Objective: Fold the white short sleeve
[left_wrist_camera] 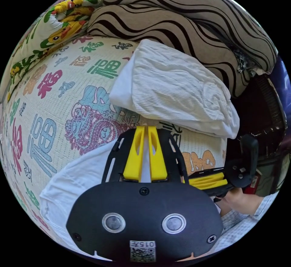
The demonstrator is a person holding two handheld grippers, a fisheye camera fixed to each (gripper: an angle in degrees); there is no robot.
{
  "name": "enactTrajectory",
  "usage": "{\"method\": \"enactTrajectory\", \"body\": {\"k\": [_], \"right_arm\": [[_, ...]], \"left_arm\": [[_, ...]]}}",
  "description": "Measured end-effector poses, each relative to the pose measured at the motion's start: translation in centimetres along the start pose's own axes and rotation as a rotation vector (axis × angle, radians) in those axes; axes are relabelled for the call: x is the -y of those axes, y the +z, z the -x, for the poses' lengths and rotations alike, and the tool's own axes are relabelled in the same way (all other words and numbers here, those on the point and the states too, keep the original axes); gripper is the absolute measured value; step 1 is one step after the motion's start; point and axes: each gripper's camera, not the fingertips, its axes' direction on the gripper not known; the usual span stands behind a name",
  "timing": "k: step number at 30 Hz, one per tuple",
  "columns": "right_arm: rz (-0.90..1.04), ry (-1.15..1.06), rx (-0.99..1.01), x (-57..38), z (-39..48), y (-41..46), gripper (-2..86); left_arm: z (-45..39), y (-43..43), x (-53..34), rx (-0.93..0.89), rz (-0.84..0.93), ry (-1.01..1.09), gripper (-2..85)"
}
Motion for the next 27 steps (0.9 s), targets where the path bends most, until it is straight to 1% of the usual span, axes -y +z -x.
{"method": "enactTrajectory", "body": {"k": [3,6,7,8,9,11,14,16,18,19,21,23,24,25,27], "right_arm": [[-0.028,0.002,-0.004,-0.3,1.1,0.0,0.4],[-0.093,-0.023,0.015,-0.8,3.0,-0.6,0.0],[-0.102,-0.036,0.017,-0.9,3.6,-0.6,0.0],[-0.118,-0.074,0.019,-0.9,5.1,-0.7,-0.1],[-0.128,-0.123,0.011,-1.0,7.0,-0.7,0.0],[-0.127,-0.214,-0.009,-1.0,10.1,-0.2,0.0],[-0.082,-0.377,-0.06,-1.2,15.6,2.1,0.1],[-0.023,-0.465,-0.083,-1.4,18.6,4.5,0.2],[0.077,-0.533,-0.118,-1.8,21.3,8.5,0.5],[0.106,-0.542,-0.122,-1.9,21.7,9.6,0.6],[0.235,-0.56,-0.138,-2.3,23.0,13.6,2.2],[0.332,-0.565,-0.127,-2.6,23.6,15.8,4.9],[0.344,-0.568,-0.127,-2.8,24.0,16.5,6.7],[0.337,-0.569,-0.131,-2.8,24.2,16.6,6.7],[0.271,-0.548,-0.142,-2.2,24.7,16.5,6.5]], "left_arm": [[0.6,-0.9,0.5,-0.023,-0.094,-0.019,-0.2],[2.1,-3.8,-0.2,-0.081,-0.242,-0.053,-0.5],[3.0,-5.5,-1.0,-0.117,-0.324,-0.076,-0.6],[4.0,-7.3,-2.2,-0.143,-0.406,-0.099,-0.6],[4.6,-8.3,-2.9,-0.144,-0.443,-0.116,-0.6],[6.8,-11.7,-6.4,-0.116,-0.568,-0.19,-0.6],[9.5,-14.7,-11.8,-0.064,-0.665,-0.295,-0.5],[11.2,-15.4,-15.0,-0.053,-0.677,-0.381,-0.5],[12.6,-15.4,-18.0,-0.029,-0.672,-0.463,-0.3],[13.6,-15.2,-19.7,-0.014,-0.645,-0.519,0.0],[14.8,-14.4,-21.5,-0.018,-0.583,-0.578,0.8],[16.2,-13.4,-23.0,-0.056,-0.485,-0.624,4.9],[16.4,-13.4,-23.3,-0.059,-0.474,-0.637,5.4],[16.5,-13.9,-23.8,-0.049,-0.488,-0.648,6.4],[16.0,-15.3,-24.2,0.011,-0.55,-0.624,6.2]]}}
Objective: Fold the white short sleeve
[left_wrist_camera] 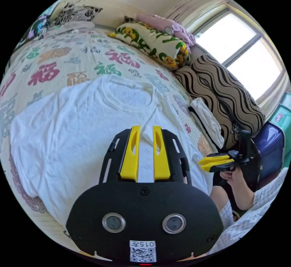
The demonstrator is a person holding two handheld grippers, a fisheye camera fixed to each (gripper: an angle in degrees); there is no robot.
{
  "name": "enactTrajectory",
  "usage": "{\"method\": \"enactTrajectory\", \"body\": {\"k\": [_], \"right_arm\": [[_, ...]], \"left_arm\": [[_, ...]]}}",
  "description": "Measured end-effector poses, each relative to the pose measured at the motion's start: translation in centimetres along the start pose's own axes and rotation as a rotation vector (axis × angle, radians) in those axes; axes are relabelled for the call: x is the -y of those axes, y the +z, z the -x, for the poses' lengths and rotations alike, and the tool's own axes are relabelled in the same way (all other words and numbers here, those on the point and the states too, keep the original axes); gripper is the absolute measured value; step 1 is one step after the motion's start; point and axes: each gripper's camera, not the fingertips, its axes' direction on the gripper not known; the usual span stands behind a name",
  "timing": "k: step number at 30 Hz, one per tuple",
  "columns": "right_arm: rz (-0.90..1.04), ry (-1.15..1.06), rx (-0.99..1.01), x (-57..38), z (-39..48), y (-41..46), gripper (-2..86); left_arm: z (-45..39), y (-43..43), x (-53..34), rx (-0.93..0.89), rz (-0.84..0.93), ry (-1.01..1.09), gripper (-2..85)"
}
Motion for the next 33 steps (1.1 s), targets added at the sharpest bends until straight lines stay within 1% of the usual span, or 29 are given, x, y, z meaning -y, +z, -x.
{"method": "enactTrajectory", "body": {"k": [1,3,5,6,7,8,9,10,12,13,15,18,21,22,24,25,27,28,31,33], "right_arm": [[-0.024,0.011,-0.002,0.2,-0.1,-0.1,6.4],[-0.108,0.064,0.012,1.6,-0.7,-0.1,5.6],[-0.109,0.085,0.026,2.9,-1.0,0.8,5.5],[-0.083,0.092,0.012,3.7,-0.9,1.9,5.6],[-0.06,0.094,0.002,4.1,-0.8,2.6,5.7],[0.001,0.105,-0.018,4.7,-0.7,4.1,6.1],[0.063,0.116,-0.027,5.0,-0.6,5.7,5.5],[0.073,0.118,-0.022,5.0,-0.5,6.3,5.3],[0.042,0.15,0.003,5.1,-0.3,7.2,3.6],[0.035,0.156,0.011,5.2,-0.3,7.3,3.7],[-0.038,0.183,0.024,6.1,0.2,7.4,5.0],[-0.111,0.16,0.022,8.3,1.5,8.2,5.3],[-0.062,0.142,0.001,11.2,2.7,10.5,5.6],[-0.049,0.139,-0.008,11.7,2.9,11.1,5.6],[0.033,0.138,-0.057,13.2,3.5,13.7,5.7],[0.05,0.137,-0.068,13.5,3.6,14.3,5.5],[0.033,0.147,-0.051,14.1,4.0,15.4,5.2],[0.039,0.153,-0.044,14.3,4.0,15.7,5.1],[0.027,0.185,-0.002,15.1,4.5,16.8,5.6],[0.023,0.182,-0.021,16.1,5.6,17.7,6.0]], "left_arm": [[-0.7,-0.6,0.4,0.016,-0.039,0.048,5.8],[-1.6,-0.5,1.4,-0.001,-0.018,0.128,5.6],[-2.0,1.2,2.4,-0.038,0.102,0.188,6.1],[-1.9,1.8,2.5,-0.035,0.141,0.195,6.3],[-1.5,2.8,2.5,-0.022,0.223,0.197,6.6],[-1.0,3.4,2.5,-0.008,0.285,0.193,6.4],[-0.7,3.3,2.5,-0.004,0.279,0.191,6.2],[-0.2,2.6,2.6,0.015,0.264,0.179,5.6],[0.3,1.7,3.1,0.036,0.267,0.188,5.9],[0.4,1.0,3.5,0.031,0.241,0.198,6.4],[0.0,0.2,4.5,0.021,0.21,0.245,7.0],[-1.0,0.4,6.6,-0.039,0.197,0.312,7.2],[-1.6,2.1,8.6,-0.091,0.243,0.34,6.8],[-1.4,3.1,9.2,-0.078,0.28,0.335,6.4],[-0.5,4.3,9.7,0.027,0.331,0.32,5.2],[0.4,4.6,9.8,0.109,0.352,0.312,3.9],[2.1,3.9,9.8,0.059,0.35,0.258,3.4],[3.1,2.7,9.5,0.004,0.321,0.216,3.4],[5.3,-2.9,7.2,-0.071,0.164,0.215,4.0],[7.5,-7.4,5.0,-0.052,0.07,0.174,4.6]]}}
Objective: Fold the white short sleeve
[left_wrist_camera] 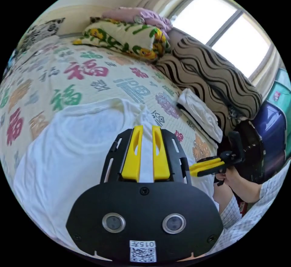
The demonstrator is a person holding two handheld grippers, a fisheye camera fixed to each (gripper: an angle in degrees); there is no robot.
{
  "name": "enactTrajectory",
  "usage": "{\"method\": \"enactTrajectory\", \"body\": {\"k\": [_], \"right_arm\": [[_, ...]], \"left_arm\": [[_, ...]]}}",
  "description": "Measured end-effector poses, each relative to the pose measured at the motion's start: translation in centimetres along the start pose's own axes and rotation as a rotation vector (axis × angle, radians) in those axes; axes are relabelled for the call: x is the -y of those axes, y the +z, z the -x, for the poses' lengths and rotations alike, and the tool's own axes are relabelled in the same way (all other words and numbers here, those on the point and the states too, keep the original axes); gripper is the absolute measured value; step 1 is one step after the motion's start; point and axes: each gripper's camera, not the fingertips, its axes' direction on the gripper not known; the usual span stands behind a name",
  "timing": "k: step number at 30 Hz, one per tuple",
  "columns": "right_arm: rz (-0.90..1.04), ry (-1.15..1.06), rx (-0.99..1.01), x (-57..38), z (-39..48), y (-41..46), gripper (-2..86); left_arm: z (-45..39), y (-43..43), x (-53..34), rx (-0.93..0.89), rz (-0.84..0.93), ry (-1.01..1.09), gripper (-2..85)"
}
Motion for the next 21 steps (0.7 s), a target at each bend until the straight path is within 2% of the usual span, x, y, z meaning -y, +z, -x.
{"method": "enactTrajectory", "body": {"k": [3,5,8,12,14,17,19,21], "right_arm": [[-0.02,-0.045,-0.02,1.5,2.8,1.0,6.0],[-0.026,-0.094,-0.018,2.9,5.1,1.8,6.1],[-0.004,-0.205,0.006,6.5,10.5,4.1,6.4],[0.077,-0.395,0.011,12.5,20.3,9.7,7.1],[0.141,-0.452,0.028,15.2,24.4,12.9,7.4],[0.21,-0.492,0.049,19.1,30.1,18.1,7.8],[0.249,-0.512,-0.007,21.2,32.9,21.2,7.9],[0.307,-0.557,-0.171,23.4,36.1,25.3,8.1]], "left_arm": [[4.3,-8.5,-6.7,0.105,-0.183,-0.21,5.5],[8.1,-14.5,-13.2,0.197,-0.314,-0.458,5.8],[12.0,-19.1,-20.1,0.283,-0.384,-0.706,7.6],[15.3,-20.8,-24.1,0.198,-0.394,-0.754,9.6],[16.7,-20.7,-24.8,0.151,-0.346,-0.692,10.2],[17.6,-21.2,-25.5,0.174,-0.355,-0.61,8.5],[18.3,-21.6,-26.6,0.135,-0.385,-0.604,6.1],[19.5,-22.0,-28.0,0.06,-0.417,-0.636,1.1]]}}
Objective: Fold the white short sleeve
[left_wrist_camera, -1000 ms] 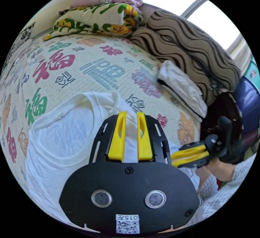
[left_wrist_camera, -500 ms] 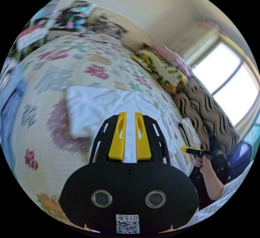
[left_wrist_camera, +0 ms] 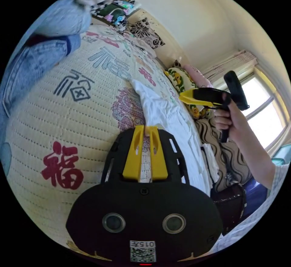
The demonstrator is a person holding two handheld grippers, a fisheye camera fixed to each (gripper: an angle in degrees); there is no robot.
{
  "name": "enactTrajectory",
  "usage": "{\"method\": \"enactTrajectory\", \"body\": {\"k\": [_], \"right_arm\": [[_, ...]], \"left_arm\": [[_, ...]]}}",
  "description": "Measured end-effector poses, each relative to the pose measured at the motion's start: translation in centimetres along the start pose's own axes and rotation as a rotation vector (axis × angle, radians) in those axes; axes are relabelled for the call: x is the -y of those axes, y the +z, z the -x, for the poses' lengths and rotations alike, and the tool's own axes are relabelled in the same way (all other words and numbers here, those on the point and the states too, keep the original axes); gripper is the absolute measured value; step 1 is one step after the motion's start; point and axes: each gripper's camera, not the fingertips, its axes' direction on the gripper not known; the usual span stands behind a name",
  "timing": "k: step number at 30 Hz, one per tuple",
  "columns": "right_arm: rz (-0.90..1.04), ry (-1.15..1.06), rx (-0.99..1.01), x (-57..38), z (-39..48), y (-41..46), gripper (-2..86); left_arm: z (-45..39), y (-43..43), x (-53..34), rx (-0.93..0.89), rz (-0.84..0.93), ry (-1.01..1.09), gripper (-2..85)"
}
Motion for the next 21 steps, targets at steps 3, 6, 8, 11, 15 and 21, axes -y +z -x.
{"method": "enactTrajectory", "body": {"k": [3,6,8,11,15,21], "right_arm": [[0.053,-0.014,-0.064,4.8,1.6,2.4,8.6],[0.088,-0.03,-0.118,8.8,3.2,4.6,9.3],[0.123,-0.051,-0.209,10.8,4.0,6.1,10.1],[0.143,-0.036,-0.272,13.0,4.3,7.6,8.3],[0.154,-0.051,-0.328,14.5,3.6,8.2,0.6],[0.003,0.014,-0.126,14.9,0.9,3.0,-0.6]], "left_arm": [[1.8,-0.9,-0.3,-0.074,-0.004,-0.014,-0.2],[2.9,-1.6,-0.7,-0.092,-0.003,-0.023,-0.5],[3.6,-2.2,-1.0,-0.107,-0.005,-0.026,-0.6],[4.1,-2.8,-1.4,-0.11,-0.001,-0.031,-0.6],[4.5,-3.4,-1.9,-0.124,-0.001,-0.037,-0.6],[4.4,-3.9,-3.0,-0.131,0.008,-0.051,-0.6]]}}
